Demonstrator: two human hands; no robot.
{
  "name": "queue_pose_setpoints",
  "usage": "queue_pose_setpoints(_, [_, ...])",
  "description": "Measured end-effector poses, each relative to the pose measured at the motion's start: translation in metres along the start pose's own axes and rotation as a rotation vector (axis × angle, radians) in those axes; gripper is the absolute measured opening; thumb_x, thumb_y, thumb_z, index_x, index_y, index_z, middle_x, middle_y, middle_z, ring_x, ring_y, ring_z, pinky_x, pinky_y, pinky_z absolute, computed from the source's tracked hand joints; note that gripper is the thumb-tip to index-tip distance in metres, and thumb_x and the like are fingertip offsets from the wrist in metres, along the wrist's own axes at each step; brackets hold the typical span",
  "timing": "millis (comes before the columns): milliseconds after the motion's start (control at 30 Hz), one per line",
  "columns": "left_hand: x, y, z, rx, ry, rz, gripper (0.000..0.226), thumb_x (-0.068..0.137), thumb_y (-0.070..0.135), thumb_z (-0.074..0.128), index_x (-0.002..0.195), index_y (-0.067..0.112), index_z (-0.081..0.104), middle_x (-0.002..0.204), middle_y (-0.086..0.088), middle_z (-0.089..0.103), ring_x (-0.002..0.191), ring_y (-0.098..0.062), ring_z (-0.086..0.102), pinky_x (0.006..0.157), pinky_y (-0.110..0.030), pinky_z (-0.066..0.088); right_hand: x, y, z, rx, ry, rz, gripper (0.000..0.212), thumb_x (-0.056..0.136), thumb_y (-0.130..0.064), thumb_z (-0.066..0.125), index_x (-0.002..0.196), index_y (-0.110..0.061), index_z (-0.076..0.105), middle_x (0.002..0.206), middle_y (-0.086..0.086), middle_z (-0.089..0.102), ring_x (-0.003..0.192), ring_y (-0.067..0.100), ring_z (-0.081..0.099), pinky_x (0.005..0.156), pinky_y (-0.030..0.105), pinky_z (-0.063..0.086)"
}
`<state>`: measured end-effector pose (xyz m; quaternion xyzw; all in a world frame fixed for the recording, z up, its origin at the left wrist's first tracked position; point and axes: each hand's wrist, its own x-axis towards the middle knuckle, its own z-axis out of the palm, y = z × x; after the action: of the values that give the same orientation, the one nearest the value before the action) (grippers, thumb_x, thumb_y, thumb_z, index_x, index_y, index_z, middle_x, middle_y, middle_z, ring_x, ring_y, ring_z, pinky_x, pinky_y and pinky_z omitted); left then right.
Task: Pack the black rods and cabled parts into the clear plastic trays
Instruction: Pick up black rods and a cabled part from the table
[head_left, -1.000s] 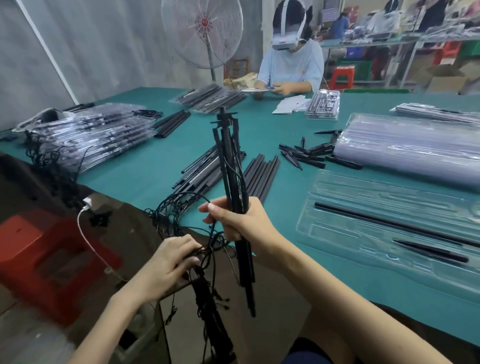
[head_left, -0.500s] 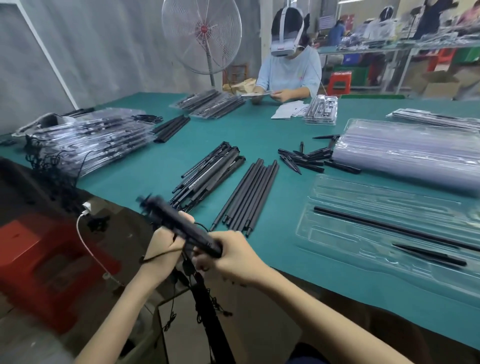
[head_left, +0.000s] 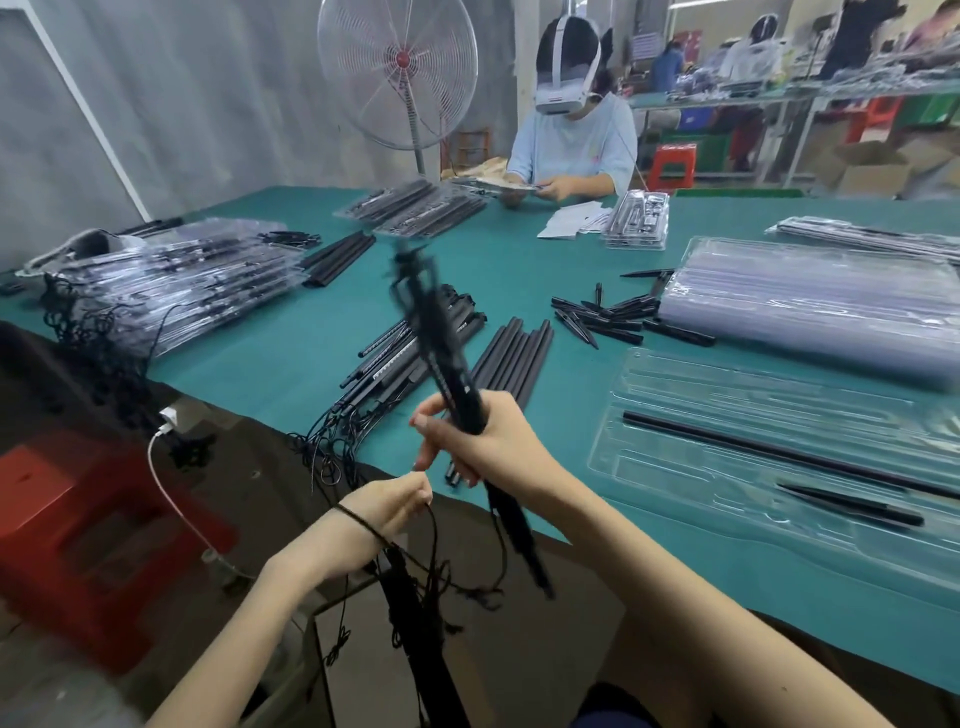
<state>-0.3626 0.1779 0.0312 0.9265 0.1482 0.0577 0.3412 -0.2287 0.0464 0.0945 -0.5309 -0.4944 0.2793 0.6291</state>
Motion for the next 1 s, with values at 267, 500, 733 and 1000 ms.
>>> queue_pose_setpoints(267, [-0.003, 0.01, -0.02, -0.275, 0.047, -0.002, 0.075, 0.053, 0.075, 0.068, 0.082, 0.012, 0.038, 0.081, -0.002, 0.039, 0.08, -0.009, 0.047, 0.078, -0.029, 0.035, -0.008, 0.022, 0.002, 0.008, 0.167, 0.177, 0.019, 0.091, -0.027, 0.063, 0.076, -0.017, 0.068, 0.057, 0.002, 0.064, 0.042, 0.009, 0.043, 0.04, 0.017, 0.034])
queue_pose_setpoints(500, [0.005, 0.026, -0.028, -0.745, 0.385, -0.04, 0.012, 0.07, 0.02, 0.038, 0.073, 0.008, 0.039, 0.069, 0.0, 0.062, 0.073, 0.017, 0.061, 0.074, -0.008, 0.043, -0.019, 0.03, 0.005, -0.24, -0.086, 0.206, 0.032, 0.085, -0.038, 0.066, 0.082, -0.007, 0.072, 0.071, 0.011, 0.07, 0.047, 0.003, 0.048, 0.049, 0.019, 0.039])
queue_pose_setpoints(733, [0.001, 0.004, -0.022, -0.615, 0.228, -0.128, 0.033, 0.053, 0.018, 0.073, 0.057, 0.006, 0.043, 0.076, -0.007, 0.058, 0.078, 0.014, 0.059, 0.081, -0.015, 0.039, -0.024, 0.029, 0.021, -0.045, -0.096, 0.276, 0.04, 0.075, -0.052, 0.074, 0.075, -0.012, 0.075, 0.071, 0.013, 0.071, 0.041, 0.002, 0.041, 0.044, 0.018, 0.032])
queue_pose_setpoints(1000, [-0.028, 0.005, -0.01, -0.823, 0.135, 0.03, 0.054, 0.087, 0.014, 0.061, 0.138, 0.01, 0.045, 0.141, 0.007, 0.051, 0.132, -0.013, 0.045, 0.103, -0.029, 0.043, -0.023, 0.029, 0.037, -0.137, -0.111, 0.324, 0.013, 0.08, -0.015, 0.069, 0.078, -0.002, 0.071, 0.068, 0.009, 0.066, 0.042, 0.0, 0.044, 0.046, 0.017, 0.036])
